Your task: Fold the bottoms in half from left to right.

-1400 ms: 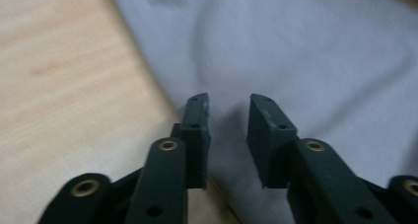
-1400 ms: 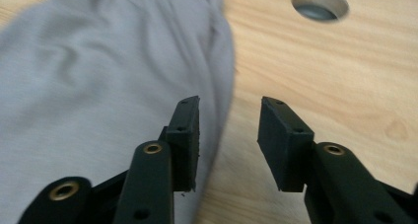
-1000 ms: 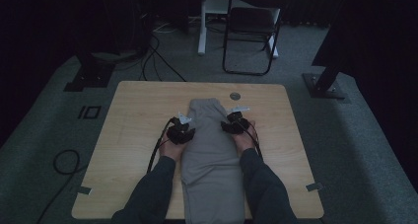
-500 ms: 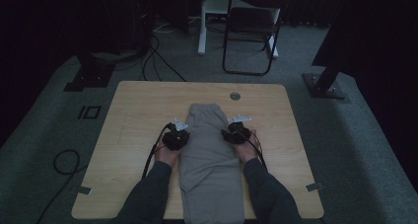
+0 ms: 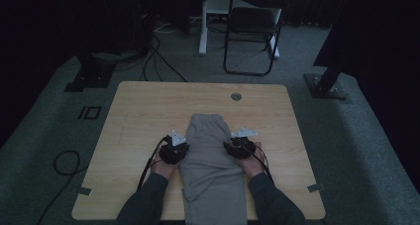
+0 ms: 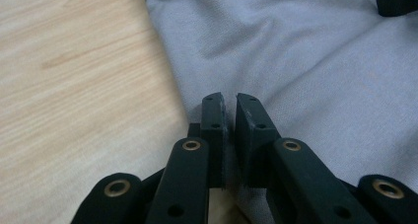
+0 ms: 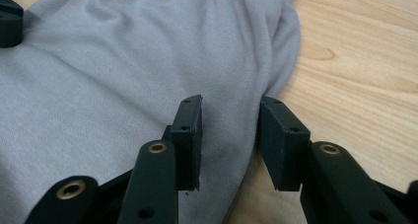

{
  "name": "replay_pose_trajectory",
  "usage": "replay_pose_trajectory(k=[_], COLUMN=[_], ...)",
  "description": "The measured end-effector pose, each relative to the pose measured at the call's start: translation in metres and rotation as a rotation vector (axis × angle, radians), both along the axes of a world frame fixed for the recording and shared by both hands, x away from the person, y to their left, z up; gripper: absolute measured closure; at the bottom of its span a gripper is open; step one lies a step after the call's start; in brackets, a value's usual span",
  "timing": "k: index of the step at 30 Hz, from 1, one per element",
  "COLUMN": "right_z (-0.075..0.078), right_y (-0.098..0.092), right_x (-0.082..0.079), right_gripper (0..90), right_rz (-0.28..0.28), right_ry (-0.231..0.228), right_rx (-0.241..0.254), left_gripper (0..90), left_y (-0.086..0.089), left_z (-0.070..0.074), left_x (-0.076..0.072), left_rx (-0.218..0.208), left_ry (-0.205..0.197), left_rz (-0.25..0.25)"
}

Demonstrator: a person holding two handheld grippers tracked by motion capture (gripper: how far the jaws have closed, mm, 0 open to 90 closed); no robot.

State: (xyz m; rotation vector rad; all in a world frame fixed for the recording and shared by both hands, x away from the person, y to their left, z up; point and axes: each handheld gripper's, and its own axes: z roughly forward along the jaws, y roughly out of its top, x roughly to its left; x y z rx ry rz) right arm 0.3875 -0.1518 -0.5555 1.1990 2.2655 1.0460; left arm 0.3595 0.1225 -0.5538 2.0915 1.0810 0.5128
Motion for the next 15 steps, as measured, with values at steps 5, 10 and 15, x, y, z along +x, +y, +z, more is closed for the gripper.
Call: replay_pose_trajectory(k=[5,10,15], right_z=[0.001,0.001,0.001], right_y=[0.000,0.001,0.003], right_x=[-0.007,-0.012,-0.015], right_gripper=[63.0,62.9,62.8], right_rz=[0.005,0.019,0.025], right_ry=[0.008,0.016,0.014], right_rx=[-0.003,-0.007,-0.004], left_gripper=[82.4,82.3,82.2], left_y=[0.000,-0.001,-0.001], left_z=[0.000,0.000,0.000], left_x=[-0.010,-0.019,-0.023], left_rx=[0.003,-0.003,-0.008], left_ry=[0.003,0.005,0.004], left_rz=[-0.013,-0.017,-0.016])
